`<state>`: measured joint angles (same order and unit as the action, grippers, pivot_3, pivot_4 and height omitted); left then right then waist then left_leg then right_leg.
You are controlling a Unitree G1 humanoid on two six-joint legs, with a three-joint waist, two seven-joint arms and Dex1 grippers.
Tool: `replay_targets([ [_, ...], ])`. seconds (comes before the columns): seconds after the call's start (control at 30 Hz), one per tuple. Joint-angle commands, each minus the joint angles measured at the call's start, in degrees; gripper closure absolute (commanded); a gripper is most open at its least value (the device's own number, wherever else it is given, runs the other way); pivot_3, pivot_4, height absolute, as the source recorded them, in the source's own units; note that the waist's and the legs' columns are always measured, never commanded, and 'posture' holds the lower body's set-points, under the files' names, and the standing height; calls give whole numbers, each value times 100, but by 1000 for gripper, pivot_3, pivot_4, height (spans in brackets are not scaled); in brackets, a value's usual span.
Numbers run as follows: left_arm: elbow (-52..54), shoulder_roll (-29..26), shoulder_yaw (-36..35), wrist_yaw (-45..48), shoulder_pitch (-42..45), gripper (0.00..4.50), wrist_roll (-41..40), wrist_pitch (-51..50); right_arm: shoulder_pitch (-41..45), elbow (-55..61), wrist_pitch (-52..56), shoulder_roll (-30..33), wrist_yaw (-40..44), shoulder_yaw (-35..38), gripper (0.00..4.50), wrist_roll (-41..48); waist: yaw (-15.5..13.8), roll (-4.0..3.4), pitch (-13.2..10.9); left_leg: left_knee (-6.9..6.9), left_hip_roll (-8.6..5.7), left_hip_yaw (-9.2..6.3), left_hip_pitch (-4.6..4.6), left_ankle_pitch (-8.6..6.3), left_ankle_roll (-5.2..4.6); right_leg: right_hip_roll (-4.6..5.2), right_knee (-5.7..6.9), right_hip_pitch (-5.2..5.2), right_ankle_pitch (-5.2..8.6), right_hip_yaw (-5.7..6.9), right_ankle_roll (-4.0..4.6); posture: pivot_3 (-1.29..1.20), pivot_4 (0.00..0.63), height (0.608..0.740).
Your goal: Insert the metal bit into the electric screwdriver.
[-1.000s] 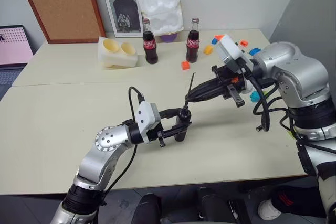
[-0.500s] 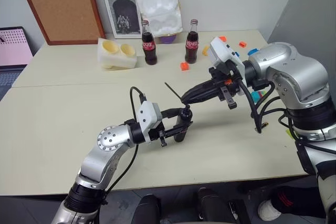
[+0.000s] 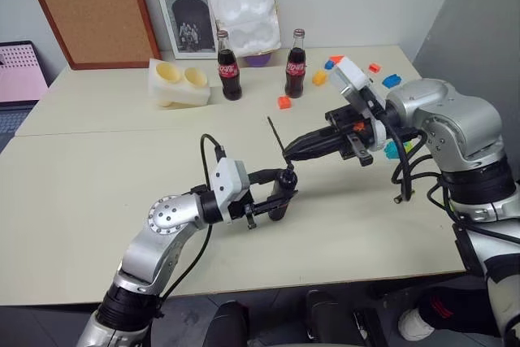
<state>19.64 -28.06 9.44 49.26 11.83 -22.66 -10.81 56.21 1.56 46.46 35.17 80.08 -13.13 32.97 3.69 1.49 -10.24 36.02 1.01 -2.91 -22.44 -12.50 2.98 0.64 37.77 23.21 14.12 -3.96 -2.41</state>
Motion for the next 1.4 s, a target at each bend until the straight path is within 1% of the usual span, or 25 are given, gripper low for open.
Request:
replay_targets([
  [0.03, 6, -184, -256, -27, -88, 2848, 69, -18, -198, -116, -134, 71, 65, -23, 4500, -95, 0, 0, 0, 0, 1, 0, 0, 0, 0, -1, -1, 0, 0, 0, 0, 0, 150, 740],
  [0.17, 18, -197, -267, -50, -107, 2848, 63, -23, -249, -101, -285, 31, 193, 57, 4500, 3, 4, 0, -2, 0, 2, 0, -1, 0, 0, -2, -2, 1, 0, 0, 1, 0, 150, 740],
  [0.47, -17, -166, -225, -78, -79, 2849, 67, -13, -279, 47, -599, 104, 370, -74, 4500, -73, 4, 0, -3, -1, 4, -1, -14, 0, 0, -3, -8, 7, 1, 2, 2, 0, 150, 740],
  [0.67, -38, -166, -220, -66, -71, 2850, 72, 1, -357, -73, -1213, 137, 666, -194, 4500, -312, 4, 0, -4, -1, 4, -1, -14, 0, 0, -3, -10, 8, 1, 2, 1, 0, 150, 740],
  [0.8, -50, -160, -216, -56, -50, 2850, 66, -1, -303, -226, -1468, 136, 859, -278, 4500, -409, 3, 0, -4, -1, 5, -1, -14, 0, 0, -4, -10, 8, 1, 2, 2, 0, 150, 740],
  [1.03, -57, -173, -201, -32, -37, 2850, 76, 5, 46, -579, -1728, 141, 1203, -493, 4500, -513, 4, -1, -5, -2, 8, -2, -13, 0, 1, -5, -10, 8, 1, 3, 2, 0, 150, 740],
  [1.23, -39, -176, -181, -21, -47, 2850, 90, 15, 516, -917, -2032, 358, 1242, -1069, 4500, -277, 8, -4, -7, -1, 20, 3, -11, 0, 1, -13, -10, 9, 1, 1, 2, 0, 150, 740],
  [1.4, -25, -184, -169, -13, -70, 2850, 104, 28, 871, -1195, -2567, 592, 1242, -1658, 4500, -33, 9, -7, -9, -2, 43, 4, -11, -1, 1, -33, -16, 10, 4, 3, 6, 0, 150, 740],
])
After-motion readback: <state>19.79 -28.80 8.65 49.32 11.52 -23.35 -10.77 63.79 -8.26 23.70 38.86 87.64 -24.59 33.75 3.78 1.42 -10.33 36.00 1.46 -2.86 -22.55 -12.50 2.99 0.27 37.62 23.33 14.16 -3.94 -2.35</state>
